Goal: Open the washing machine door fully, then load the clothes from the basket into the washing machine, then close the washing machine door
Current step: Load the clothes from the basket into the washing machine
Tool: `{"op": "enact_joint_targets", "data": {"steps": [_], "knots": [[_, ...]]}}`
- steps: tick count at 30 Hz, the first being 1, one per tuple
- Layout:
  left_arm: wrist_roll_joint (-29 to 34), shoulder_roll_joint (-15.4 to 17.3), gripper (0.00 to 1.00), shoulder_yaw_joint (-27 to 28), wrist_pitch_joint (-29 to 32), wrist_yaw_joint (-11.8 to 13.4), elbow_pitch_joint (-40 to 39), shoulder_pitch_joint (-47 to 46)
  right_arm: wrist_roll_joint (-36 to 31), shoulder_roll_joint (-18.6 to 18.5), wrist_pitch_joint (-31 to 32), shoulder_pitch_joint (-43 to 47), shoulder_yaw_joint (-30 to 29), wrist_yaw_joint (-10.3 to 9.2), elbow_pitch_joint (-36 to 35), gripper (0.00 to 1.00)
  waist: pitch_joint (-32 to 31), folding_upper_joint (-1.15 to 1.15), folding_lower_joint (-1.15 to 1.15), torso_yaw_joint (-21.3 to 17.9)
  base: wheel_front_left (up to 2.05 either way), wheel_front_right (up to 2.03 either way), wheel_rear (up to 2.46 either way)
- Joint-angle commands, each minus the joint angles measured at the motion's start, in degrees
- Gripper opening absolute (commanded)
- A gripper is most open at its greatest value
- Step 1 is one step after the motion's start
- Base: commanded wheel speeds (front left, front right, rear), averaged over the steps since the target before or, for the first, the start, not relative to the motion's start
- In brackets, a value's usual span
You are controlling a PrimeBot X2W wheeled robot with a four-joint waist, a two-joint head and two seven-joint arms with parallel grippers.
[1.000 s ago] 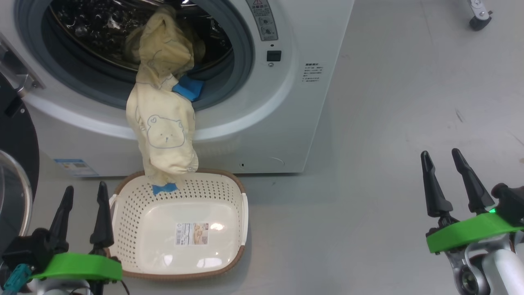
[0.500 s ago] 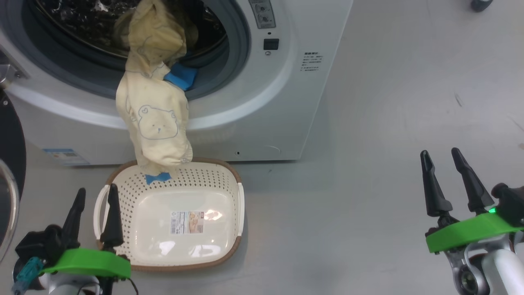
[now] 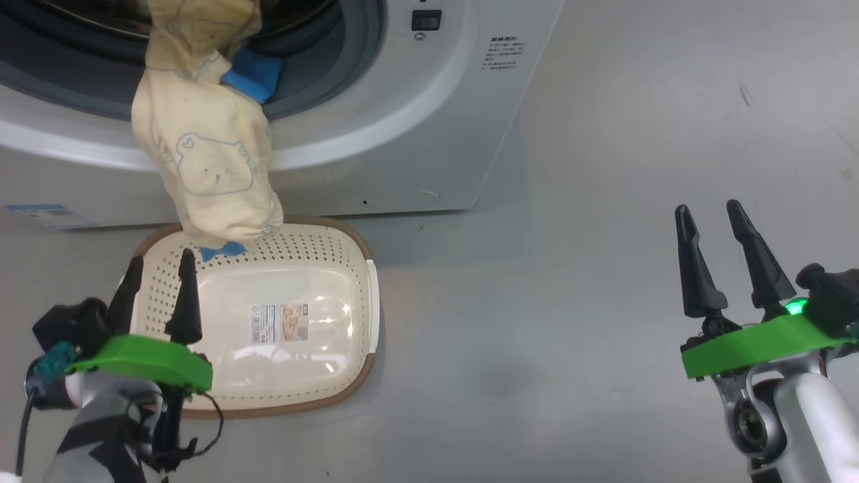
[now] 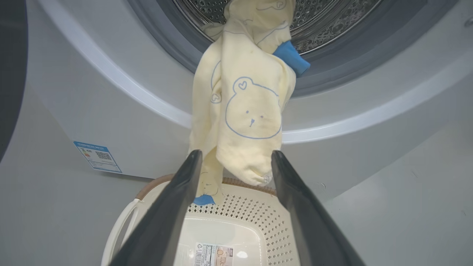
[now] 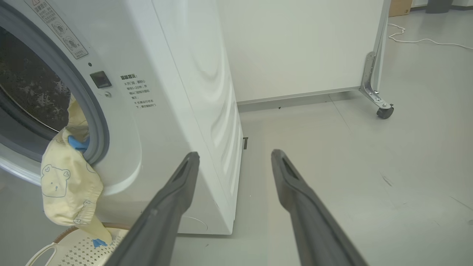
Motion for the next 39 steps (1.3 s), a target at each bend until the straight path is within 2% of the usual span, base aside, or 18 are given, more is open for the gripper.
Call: {"op": "enact_joint_targets", "data": {"steps": [1,12,16,23,39], "knots": [[-0.6,2.6,1.00,1.1,-0.4,0.0,0.0,-2.7,-0.6,-0.4,-0.4,-1.7,1.1,0.09,-1.8,1.00,1.6,0.00,0.00,-0.9,0.00,0.00,0.00],[-7.1,6.9,1.00,-7.0,-0.4,0.0,9.3,-13.2,-0.7,0.5,-0.4,-4.6,1.8,0.09,-2.4,1.00,6.9,0.00,0.00,-3.2,0.00,0.00,0.00],[-11.1,9.2,1.00,-11.3,-0.4,0.0,11.9,-16.7,-0.8,1.0,-0.4,-5.4,2.3,0.09,-2.7,1.00,8.6,0.00,0.00,-4.0,0.00,0.00,0.00],[-15.4,13.1,1.00,-15.5,-0.4,0.0,16.6,-22.7,-0.8,1.5,-0.4,-6.6,2.9,0.09,-3.0,1.00,11.1,0.00,0.00,-5.6,0.00,0.00,0.00],[-24.9,17.9,1.00,-26.0,-0.4,0.0,25.8,-32.0,-0.8,2.8,-0.4,-9.2,5.7,0.09,-3.4,1.00,15.1,0.00,0.00,-8.3,0.00,0.00,0.00]]}}
